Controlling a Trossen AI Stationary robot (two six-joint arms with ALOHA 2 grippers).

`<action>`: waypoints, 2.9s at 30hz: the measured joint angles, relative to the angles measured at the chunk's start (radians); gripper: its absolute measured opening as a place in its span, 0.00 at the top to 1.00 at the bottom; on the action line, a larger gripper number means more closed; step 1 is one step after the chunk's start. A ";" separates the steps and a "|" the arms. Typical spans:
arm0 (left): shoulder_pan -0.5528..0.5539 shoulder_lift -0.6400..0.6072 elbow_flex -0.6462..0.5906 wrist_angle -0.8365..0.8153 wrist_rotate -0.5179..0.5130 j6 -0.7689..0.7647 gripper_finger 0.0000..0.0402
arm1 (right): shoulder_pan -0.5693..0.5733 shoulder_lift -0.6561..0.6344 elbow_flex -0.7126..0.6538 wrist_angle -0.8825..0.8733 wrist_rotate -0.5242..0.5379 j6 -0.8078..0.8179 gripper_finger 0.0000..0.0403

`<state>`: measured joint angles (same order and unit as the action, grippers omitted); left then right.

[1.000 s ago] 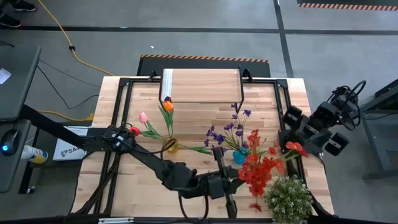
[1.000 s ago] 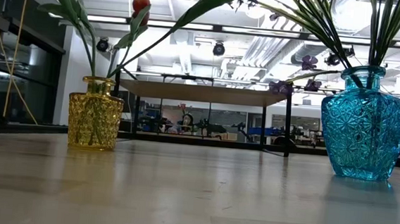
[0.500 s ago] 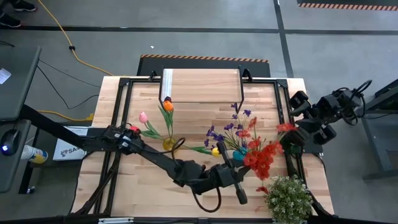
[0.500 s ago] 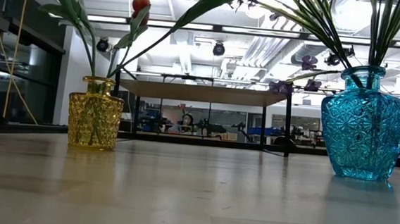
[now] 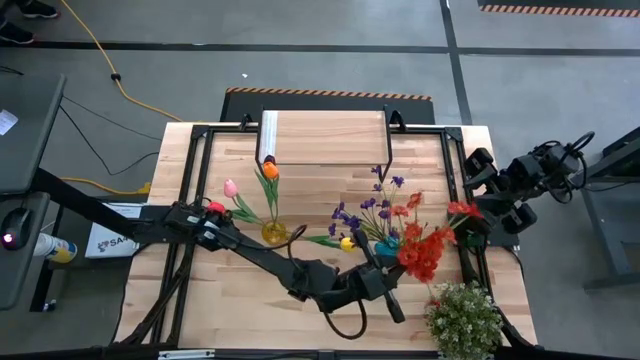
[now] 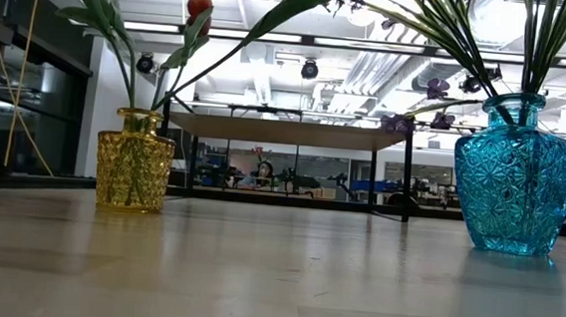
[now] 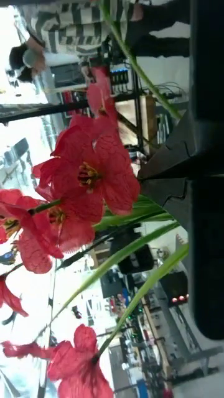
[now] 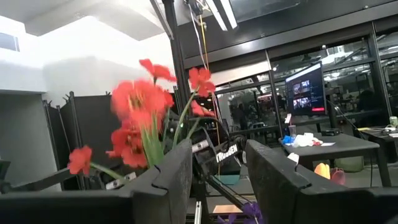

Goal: Pick and place flowers into a vace then onto a shelf
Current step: Put the red flowers into the blue vase

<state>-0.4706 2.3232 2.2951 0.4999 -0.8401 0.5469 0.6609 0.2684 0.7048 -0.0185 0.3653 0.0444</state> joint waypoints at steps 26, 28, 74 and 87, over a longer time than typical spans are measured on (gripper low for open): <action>0.028 0.055 -0.171 0.354 -0.054 -0.015 0.94 | 0.000 0.000 0.156 -0.379 0.100 0.063 0.65; 0.027 0.056 -0.203 0.423 -0.057 0.018 0.94 | 0.000 0.000 0.161 -0.390 0.100 0.063 0.65; 0.063 0.053 -0.336 0.279 -0.096 -0.294 0.86 | 0.000 0.000 0.160 -0.431 0.149 0.044 0.65; 0.019 0.053 -0.336 0.259 -0.323 -0.292 0.82 | 0.000 0.000 0.160 -0.429 0.144 0.044 0.65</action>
<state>-0.4520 2.3760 1.9591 0.7586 -1.1634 0.2546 0.6610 0.2687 0.8650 -0.4473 0.5091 0.0887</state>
